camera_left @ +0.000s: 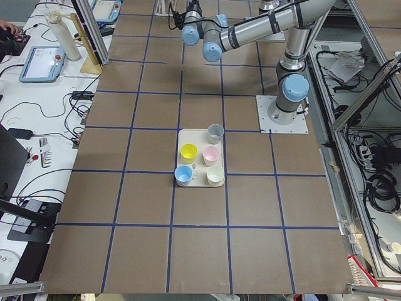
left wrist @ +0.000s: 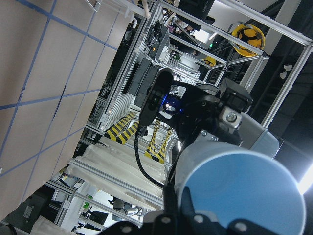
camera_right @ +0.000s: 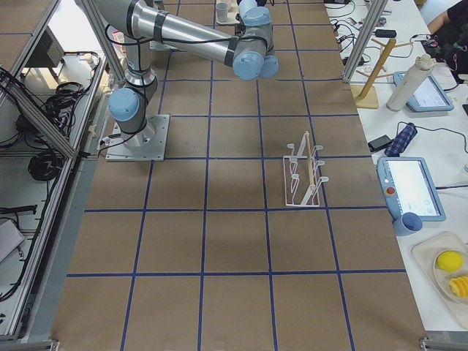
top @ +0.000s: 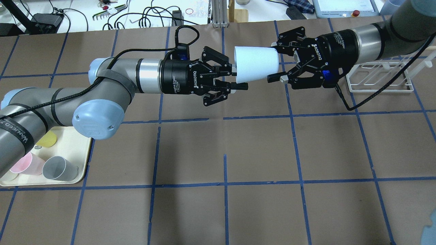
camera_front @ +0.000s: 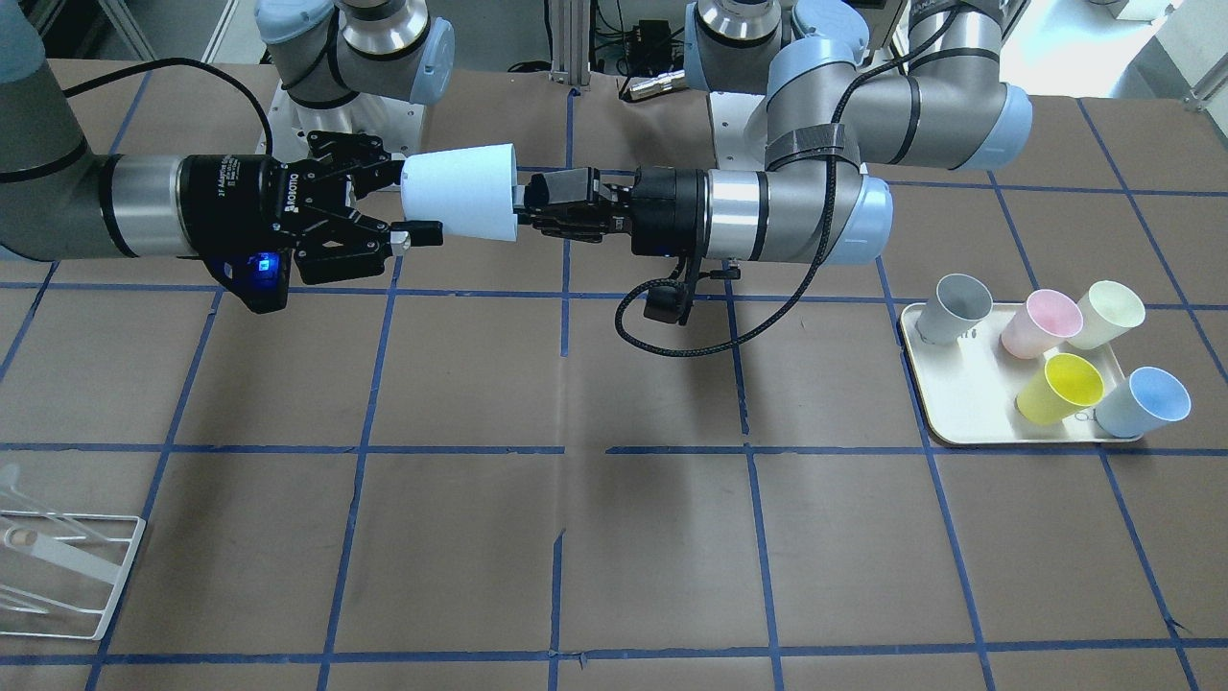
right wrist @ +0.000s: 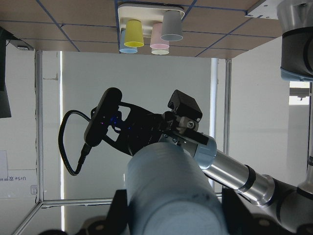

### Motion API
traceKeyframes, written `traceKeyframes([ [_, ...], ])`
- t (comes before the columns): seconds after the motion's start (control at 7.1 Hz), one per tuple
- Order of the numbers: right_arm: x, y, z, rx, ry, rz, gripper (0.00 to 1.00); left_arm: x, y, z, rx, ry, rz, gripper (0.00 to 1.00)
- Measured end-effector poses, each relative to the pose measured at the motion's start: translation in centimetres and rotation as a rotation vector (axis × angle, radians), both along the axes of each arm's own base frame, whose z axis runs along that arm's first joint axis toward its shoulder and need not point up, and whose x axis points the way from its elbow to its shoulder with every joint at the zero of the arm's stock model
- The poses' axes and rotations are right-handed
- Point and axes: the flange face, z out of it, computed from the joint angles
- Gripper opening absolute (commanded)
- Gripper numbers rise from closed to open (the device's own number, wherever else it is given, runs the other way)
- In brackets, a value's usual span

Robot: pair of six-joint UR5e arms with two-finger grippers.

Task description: Transfer IKEA cup to right arm and place on rack

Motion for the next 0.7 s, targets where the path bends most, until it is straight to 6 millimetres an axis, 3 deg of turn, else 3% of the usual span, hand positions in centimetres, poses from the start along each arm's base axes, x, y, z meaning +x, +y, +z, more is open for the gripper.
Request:
traceKeyframes([
  [0.42,-0.2,-0.2,0.3,-0.012,0.003,-0.002,0.34,0.7,-0.3,0.1,-0.003,-0.005,0.012,1.00],
  [0.7,-0.9,-0.7,1.0,-0.096,0.046,0.057,0.25,3.5,-1.6,-0.1,-0.013,-0.064,0.051,1.00],
])
